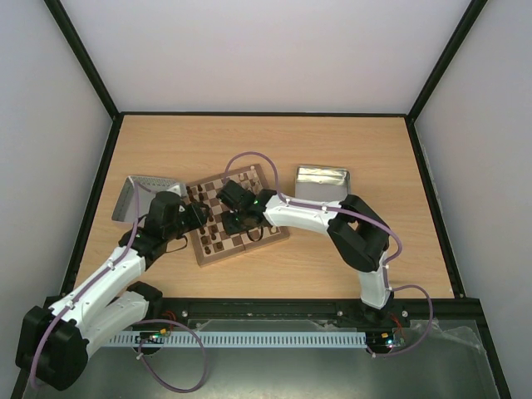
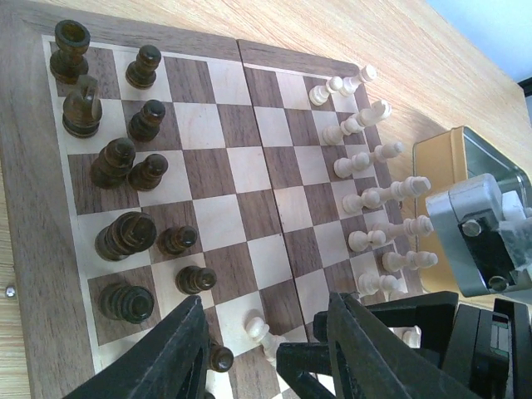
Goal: Set up the chess pieces on the board
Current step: Pick up the chess piece from the chessboard.
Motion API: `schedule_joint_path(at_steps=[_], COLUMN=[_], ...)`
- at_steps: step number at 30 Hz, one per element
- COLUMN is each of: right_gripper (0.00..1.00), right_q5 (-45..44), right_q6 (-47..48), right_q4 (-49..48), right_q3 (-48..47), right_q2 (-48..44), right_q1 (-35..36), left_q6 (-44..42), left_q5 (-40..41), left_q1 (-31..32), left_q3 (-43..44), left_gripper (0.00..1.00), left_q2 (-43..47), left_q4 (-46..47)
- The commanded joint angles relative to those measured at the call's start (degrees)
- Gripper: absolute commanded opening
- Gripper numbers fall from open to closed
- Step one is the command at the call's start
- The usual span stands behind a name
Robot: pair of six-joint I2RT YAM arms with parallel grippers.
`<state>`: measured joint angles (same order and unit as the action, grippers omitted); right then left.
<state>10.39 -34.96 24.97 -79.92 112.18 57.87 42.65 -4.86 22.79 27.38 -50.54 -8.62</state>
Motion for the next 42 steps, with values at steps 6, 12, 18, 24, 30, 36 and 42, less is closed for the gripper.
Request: schedule_joint_path(at_steps=[6, 12, 18, 24, 30, 36, 42], right_gripper=[0.34, 0.31, 0.25, 0.24, 0.25, 0.22, 0.12], right_q5=[0.03, -0.70, -2.49, -3.78, -4.39, -4.85, -6.14], right_q6=[6.13, 7.48, 7.49, 7.54, 8.12, 8.49, 8.42], right_q4=[1.75, 1.76, 0.61, -0.30, -0.89, -1.54, -2.60], right_q3=[-1.72, -1.95, -1.66, -1.27, -1.68, -1.95, -1.62], right_q2=[1.22, 2.17, 2.66, 3.39, 3.95, 4.53, 4.33], right_q1=[0.88, 1.60, 1.60, 1.62, 1.64, 1.69, 1.63], left_q6=[0.19, 0.24, 0.26, 0.16, 0.26, 0.08, 0.27], left_q5=[0.29, 0.56, 0.26, -0.47, -0.67, -0.71, -1.47], left_q1=[-0.64, -1.03, -1.25, -1.43, -1.52, -1.60, -1.77], left_q3=[1.69, 1.72, 1.80, 2.03, 2.13, 2.25, 2.14], left_gripper=[0.42, 0.42, 0.42, 0.42, 0.43, 0.43, 0.43], left_q2=[0.53, 1.00, 1.13, 1.33, 1.27, 1.27, 1.21], left_q4=[-1.03, -1.40, -1.48, -1.40, -1.22, -1.36, -1.24])
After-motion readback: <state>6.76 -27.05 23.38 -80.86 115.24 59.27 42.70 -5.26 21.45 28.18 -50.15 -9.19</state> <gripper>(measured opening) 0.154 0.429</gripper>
